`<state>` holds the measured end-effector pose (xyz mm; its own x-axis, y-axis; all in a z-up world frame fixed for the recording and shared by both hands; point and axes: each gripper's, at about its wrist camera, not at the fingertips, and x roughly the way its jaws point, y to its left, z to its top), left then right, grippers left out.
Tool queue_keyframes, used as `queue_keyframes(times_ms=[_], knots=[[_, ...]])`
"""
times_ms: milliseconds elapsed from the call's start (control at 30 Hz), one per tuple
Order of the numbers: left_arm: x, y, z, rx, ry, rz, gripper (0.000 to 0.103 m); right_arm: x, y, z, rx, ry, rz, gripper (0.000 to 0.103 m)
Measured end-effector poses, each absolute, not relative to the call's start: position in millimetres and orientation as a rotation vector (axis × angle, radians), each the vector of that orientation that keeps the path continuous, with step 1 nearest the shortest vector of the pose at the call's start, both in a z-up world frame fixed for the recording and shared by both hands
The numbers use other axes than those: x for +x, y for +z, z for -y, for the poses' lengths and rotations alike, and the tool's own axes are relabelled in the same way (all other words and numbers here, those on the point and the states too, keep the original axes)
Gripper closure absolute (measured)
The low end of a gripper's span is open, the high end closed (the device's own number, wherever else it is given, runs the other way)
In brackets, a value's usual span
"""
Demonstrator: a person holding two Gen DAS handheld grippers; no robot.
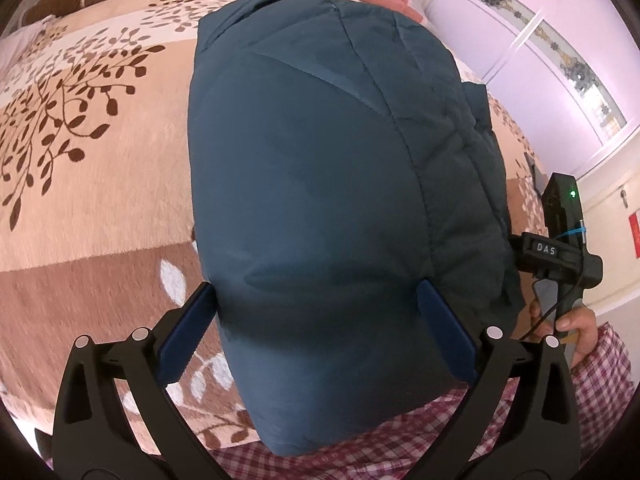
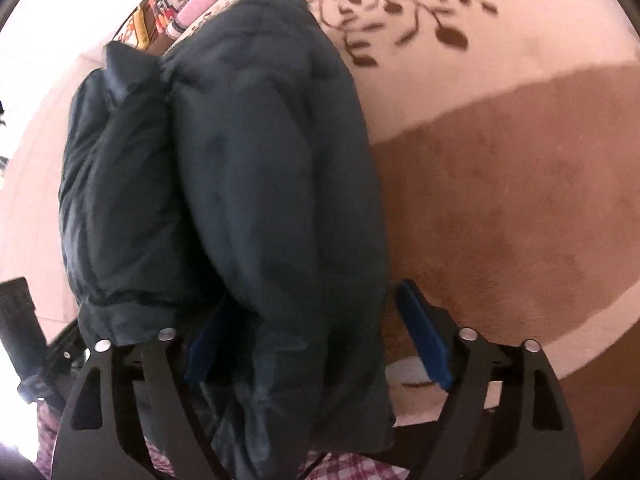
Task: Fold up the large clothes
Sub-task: 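Carry the teal bundle with both grippers and lower it onto the bed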
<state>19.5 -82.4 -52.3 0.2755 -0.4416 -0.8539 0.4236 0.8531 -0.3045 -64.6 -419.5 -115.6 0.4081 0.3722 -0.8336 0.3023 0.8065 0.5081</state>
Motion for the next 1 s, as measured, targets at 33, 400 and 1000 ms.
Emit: queue_keyframes(times_ms=[33, 400, 1000], knots=[[20.5, -53.2, 82.9, -0.016, -0.583, -1.156, 0.004, -65.2, -116.8, 421.0, 0.679, 0.056, -1.168, 0.023], [25.1, -58.1, 83.6, -0.017, -0.602, -1.161, 0.003, -72.0, -106.2, 411.7, 0.635, 0.067, -1.142, 0.029], [36.0, -72.4, 70.8, -0.108, -0.695, -1.131, 0.008, -57.7, -88.9, 375.5, 0.549, 0.096, -1.127, 0.060]])
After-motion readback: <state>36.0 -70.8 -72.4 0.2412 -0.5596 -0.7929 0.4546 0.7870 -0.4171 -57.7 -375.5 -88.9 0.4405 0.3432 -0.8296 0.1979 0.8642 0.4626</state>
